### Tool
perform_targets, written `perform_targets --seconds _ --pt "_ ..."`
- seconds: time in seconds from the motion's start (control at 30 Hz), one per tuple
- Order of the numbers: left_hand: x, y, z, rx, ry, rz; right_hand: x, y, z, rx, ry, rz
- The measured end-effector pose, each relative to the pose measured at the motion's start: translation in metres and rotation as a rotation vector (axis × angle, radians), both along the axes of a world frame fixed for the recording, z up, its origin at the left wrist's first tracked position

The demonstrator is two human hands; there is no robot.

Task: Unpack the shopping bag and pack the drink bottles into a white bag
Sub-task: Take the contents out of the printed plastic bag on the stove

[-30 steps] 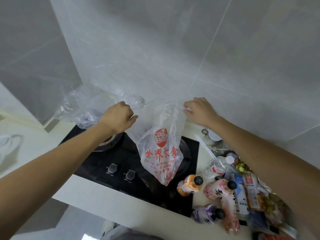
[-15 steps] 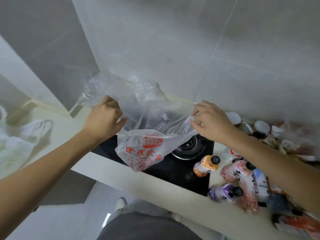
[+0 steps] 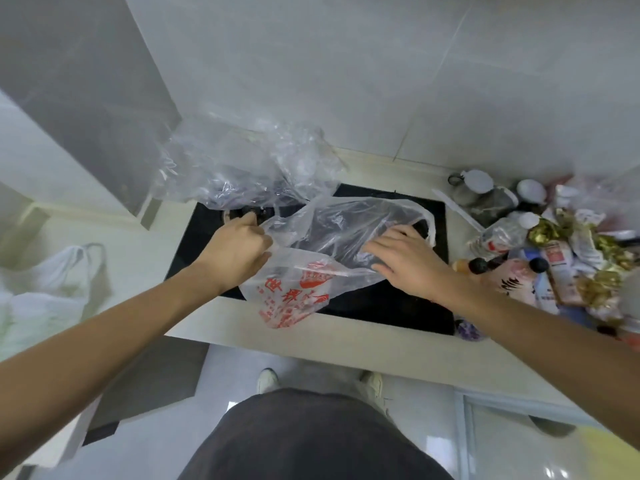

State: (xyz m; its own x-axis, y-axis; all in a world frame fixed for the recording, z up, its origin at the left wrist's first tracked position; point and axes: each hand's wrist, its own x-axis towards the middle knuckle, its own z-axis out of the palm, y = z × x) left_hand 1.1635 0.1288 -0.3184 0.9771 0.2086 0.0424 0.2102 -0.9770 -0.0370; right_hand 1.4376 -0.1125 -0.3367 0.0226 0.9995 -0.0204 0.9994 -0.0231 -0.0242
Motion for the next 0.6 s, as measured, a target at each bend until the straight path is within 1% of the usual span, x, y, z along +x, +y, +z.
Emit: perform_targets --seconds 0.07,0.2,0.33,0.4,0.43,0.5,0.53,0.6 --pt "-0.004 0.009 -0.009 0.003 0.051 -0.019 -0.016 0.004 -0.014 -0.048 0.010 -0.025" --pt "-0.001 0.017 -0.023 0.053 0.200 -0.077 -0.043 0.009 -0.035 -0.147 -0.031 -0.062" --pt "0.025 0.009 -0.028 0.081 0.312 -0.098 -0.052 0.009 -0.049 -0.136 -0.026 -0.052" --pt "0.042 0.002 -0.033 0.158 0.364 -0.088 -0.052 0.008 -0.052 -0.119 -0.011 -0.045" --pt "0.049 -0.002 -0.035 0.200 0.368 -0.090 -0.051 0.008 -0.053 -0.110 0.000 -0.043" --pt "0.063 -0.010 -0.037 0.265 0.309 -0.107 -0.049 0.008 -0.057 -0.107 0.025 -0.052" --pt "0.068 -0.013 -0.040 0.280 0.262 -0.141 -0.048 0.007 -0.059 -0.109 0.042 -0.061" --pt "0.077 -0.018 -0.049 0.250 0.164 -0.272 -0.045 0.005 -0.064 -0.124 0.084 -0.083"
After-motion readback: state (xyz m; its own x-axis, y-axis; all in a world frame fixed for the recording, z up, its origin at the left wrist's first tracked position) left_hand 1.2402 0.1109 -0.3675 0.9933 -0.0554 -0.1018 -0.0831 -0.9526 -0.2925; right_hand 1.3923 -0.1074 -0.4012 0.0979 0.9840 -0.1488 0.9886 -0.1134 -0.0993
